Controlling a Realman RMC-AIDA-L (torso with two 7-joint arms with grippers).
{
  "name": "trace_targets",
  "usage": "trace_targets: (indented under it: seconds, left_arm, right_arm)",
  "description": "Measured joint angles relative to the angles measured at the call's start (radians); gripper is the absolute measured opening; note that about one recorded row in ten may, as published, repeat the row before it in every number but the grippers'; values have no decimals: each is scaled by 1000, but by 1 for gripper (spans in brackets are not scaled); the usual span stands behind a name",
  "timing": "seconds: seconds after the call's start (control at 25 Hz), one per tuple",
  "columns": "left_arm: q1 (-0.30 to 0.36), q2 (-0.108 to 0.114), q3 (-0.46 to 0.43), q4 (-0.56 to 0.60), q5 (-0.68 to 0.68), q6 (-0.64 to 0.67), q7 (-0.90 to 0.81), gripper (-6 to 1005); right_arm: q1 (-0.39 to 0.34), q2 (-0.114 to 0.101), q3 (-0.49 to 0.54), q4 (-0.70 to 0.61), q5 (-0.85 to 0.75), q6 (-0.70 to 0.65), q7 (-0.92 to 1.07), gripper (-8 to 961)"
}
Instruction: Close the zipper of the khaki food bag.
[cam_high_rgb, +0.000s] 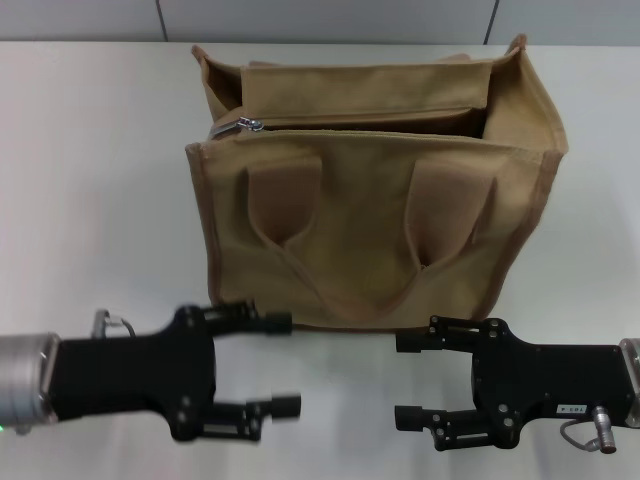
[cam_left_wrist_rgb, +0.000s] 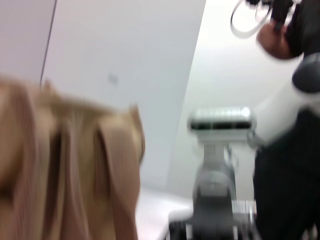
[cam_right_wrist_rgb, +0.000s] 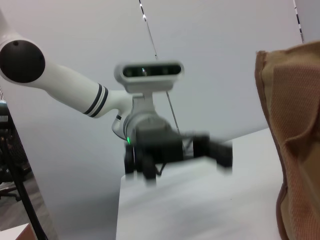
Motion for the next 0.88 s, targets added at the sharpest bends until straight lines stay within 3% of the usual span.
trace_targets:
  seconds: [0.04, 0.12, 0.24, 0.32, 0.44, 0.6, 0.88]
  left_arm:
    - [0, 0, 0, 0, 0, 0, 0, 827]
    - [-14, -33, -193, 9, -3, 131, 31, 827]
    - [-16, -52, -273, 14, -12, 161, 60, 827]
    - [-23, -69, -363, -6, -98, 192, 113, 827]
    - [-30, -70, -377, -34, -171, 197, 130, 826]
    - [-16, -67, -383, -68, -433, 138, 139, 826]
    - [24, -48, -374, -62, -429, -79, 231, 825]
  right_arm:
    - [0, 0, 0, 0, 0, 0, 0, 795]
    - [0, 0, 0, 0, 0, 0, 0, 795]
    - [0, 0, 0, 0, 1, 3, 0, 795]
    - [2, 0, 0, 0, 1, 3, 0, 795]
    - [2, 0, 0, 0, 2, 2, 0, 795]
    - [-1, 0, 0, 0, 2, 2, 0, 794]
    - [-6, 0, 0, 1, 2, 3, -10, 794]
